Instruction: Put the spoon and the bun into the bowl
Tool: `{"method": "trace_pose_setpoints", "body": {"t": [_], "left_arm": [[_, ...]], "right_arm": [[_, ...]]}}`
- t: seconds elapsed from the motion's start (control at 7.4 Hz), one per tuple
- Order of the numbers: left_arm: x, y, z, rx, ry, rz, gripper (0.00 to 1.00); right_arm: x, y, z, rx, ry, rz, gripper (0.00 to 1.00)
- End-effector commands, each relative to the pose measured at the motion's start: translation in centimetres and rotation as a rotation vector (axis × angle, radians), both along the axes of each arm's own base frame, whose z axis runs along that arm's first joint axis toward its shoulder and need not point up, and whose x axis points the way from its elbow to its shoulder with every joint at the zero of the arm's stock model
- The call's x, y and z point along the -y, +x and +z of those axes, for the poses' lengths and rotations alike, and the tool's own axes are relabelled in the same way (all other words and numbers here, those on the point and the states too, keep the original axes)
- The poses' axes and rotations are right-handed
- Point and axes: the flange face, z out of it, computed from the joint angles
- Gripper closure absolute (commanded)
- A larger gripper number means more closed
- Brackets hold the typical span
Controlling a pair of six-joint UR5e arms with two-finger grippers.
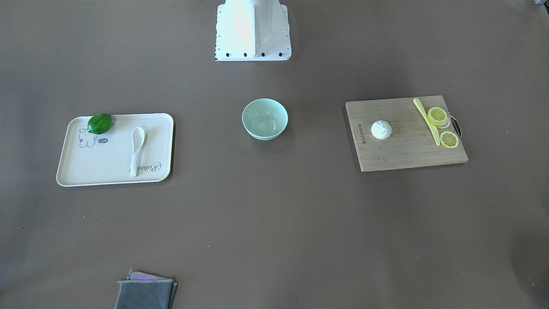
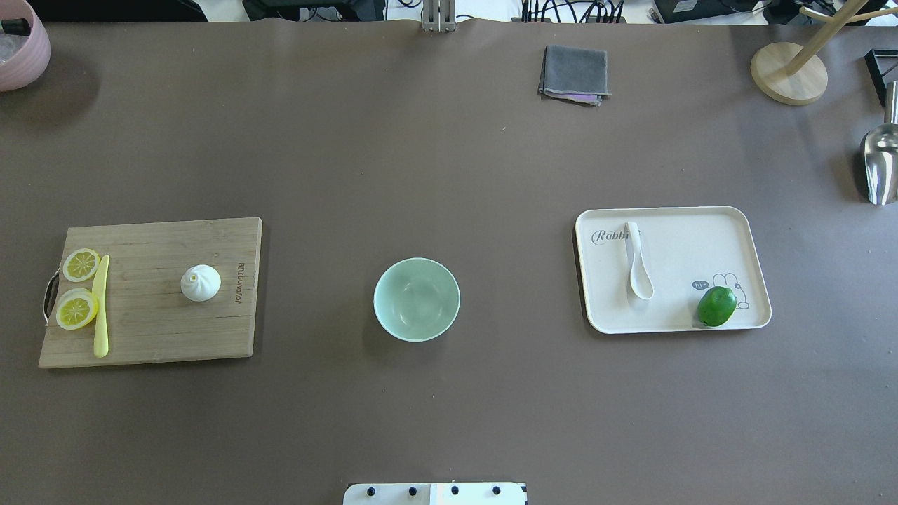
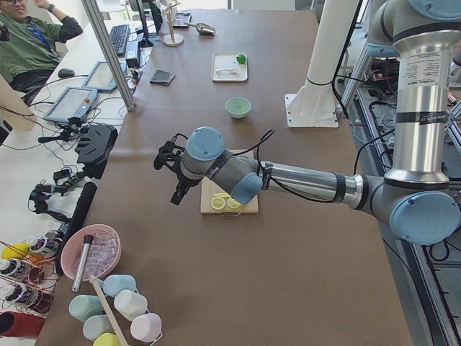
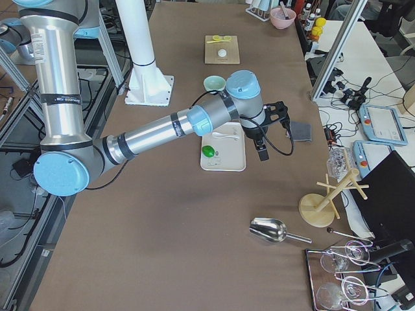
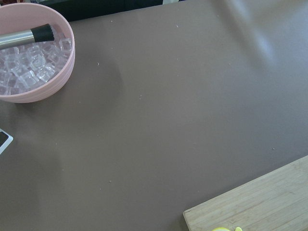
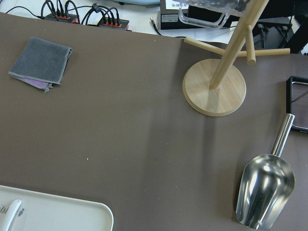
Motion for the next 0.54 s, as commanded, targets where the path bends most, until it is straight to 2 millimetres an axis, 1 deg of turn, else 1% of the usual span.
{"method": "trace_pose_setpoints", "body": {"t": [0.0, 0.14, 0.27, 0.41], "left_arm": [[2.3, 1.0, -3.4, -0.002, 0.077, 0.016, 0.00], [2.1, 1.3, -3.0, -0.007, 0.065, 0.018, 0.00], [2.2, 1.3, -3.0, -0.017, 0.046, 0.008, 0.00], [2.2, 3.1, -3.7, -0.035, 0.032, 0.024, 0.00]], "right_arm": [[1.2, -3.6, -2.3, -0.001, 0.091, -0.060, 0.00], [1.1, -5.0, -2.3, 0.001, 0.094, -0.085, 0.00], [1.2, -7.2, -2.7, 0.017, 0.061, -0.090, 0.00], [1.4, -10.2, -3.7, 0.050, 0.005, -0.077, 0.00]]}}
